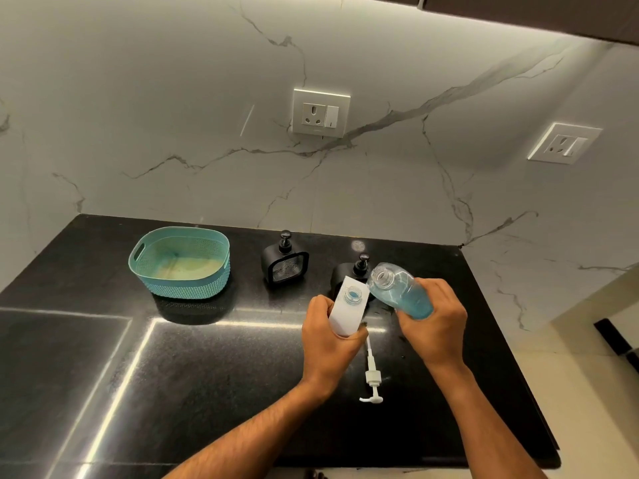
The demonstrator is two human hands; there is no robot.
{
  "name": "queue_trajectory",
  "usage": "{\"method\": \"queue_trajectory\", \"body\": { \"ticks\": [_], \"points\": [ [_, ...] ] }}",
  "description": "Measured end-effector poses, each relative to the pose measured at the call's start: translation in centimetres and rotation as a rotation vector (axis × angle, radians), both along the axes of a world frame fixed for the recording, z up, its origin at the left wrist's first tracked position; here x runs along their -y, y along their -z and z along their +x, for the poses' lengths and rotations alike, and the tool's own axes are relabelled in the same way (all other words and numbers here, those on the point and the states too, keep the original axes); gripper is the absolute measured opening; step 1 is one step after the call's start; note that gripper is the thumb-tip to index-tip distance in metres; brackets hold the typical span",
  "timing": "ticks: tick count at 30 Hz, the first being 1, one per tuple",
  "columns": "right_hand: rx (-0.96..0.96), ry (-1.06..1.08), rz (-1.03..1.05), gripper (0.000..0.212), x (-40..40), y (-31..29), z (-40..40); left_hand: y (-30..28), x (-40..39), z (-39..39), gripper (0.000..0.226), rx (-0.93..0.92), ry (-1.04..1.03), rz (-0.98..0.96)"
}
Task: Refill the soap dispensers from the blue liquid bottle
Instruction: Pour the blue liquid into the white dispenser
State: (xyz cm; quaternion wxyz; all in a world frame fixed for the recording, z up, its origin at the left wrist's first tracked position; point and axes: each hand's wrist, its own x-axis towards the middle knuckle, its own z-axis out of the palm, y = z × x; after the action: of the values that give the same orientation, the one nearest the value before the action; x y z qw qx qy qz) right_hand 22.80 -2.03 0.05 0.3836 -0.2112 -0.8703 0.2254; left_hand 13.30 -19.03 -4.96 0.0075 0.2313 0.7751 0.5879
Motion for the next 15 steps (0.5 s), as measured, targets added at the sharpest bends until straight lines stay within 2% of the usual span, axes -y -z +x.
{"method": "queue_trajectory", "body": {
  "ticks": [9, 15],
  "points": [
    [-0.017, -0.049, -0.296, 0.065, -4.0, -0.7, -1.4, 0.6, 1.2, -2.1, 0.047, -0.015, 0.203, 0.001],
    [-0.086, -0.072, -0.473, 0.069, -7.7, -0.4, -3.4, 0.6, 1.7, -3.5, 0.045, -0.037, 0.259, -0.015]
  ]
}}
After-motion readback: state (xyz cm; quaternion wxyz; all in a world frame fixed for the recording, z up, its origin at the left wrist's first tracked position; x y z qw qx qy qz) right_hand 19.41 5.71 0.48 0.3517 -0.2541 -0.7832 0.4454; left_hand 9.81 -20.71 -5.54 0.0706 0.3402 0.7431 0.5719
